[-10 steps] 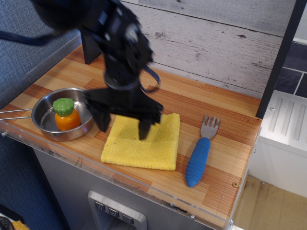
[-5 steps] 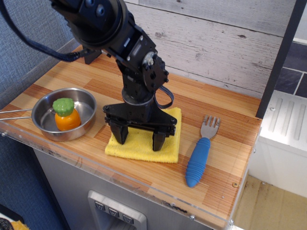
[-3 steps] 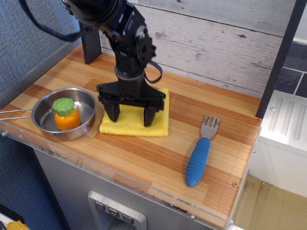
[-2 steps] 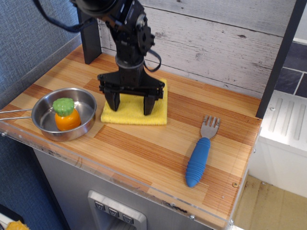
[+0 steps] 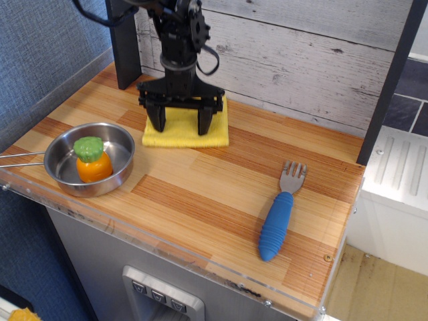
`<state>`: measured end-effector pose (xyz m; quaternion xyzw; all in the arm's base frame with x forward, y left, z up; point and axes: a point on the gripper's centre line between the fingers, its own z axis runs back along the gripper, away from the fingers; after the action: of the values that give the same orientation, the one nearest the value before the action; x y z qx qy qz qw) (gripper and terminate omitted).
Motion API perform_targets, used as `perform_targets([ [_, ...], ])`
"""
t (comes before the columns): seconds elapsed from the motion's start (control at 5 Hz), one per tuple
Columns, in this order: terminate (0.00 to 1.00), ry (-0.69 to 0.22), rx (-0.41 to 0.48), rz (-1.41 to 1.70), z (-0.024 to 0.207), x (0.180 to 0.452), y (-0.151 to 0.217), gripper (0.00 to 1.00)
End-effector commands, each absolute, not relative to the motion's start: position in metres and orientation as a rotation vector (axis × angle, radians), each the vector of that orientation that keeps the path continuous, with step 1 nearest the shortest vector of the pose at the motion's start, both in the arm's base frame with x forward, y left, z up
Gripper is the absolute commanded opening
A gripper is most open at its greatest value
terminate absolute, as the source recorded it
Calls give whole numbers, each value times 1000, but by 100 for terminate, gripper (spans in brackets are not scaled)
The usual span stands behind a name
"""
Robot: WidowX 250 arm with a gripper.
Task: Put towel behind pan slightly up the wall
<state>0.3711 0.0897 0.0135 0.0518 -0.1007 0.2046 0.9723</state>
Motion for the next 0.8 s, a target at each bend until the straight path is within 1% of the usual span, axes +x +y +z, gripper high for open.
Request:
perform_targets([
  [0.0, 0, -254, 135, 484, 33, 401, 133, 100],
  [0.2, 0, -256, 152, 476, 39, 404, 139, 100],
  [0.4, 0, -273, 160, 469, 49, 402, 141, 100],
  [0.6, 0, -282, 148, 465, 56, 397, 137, 100],
])
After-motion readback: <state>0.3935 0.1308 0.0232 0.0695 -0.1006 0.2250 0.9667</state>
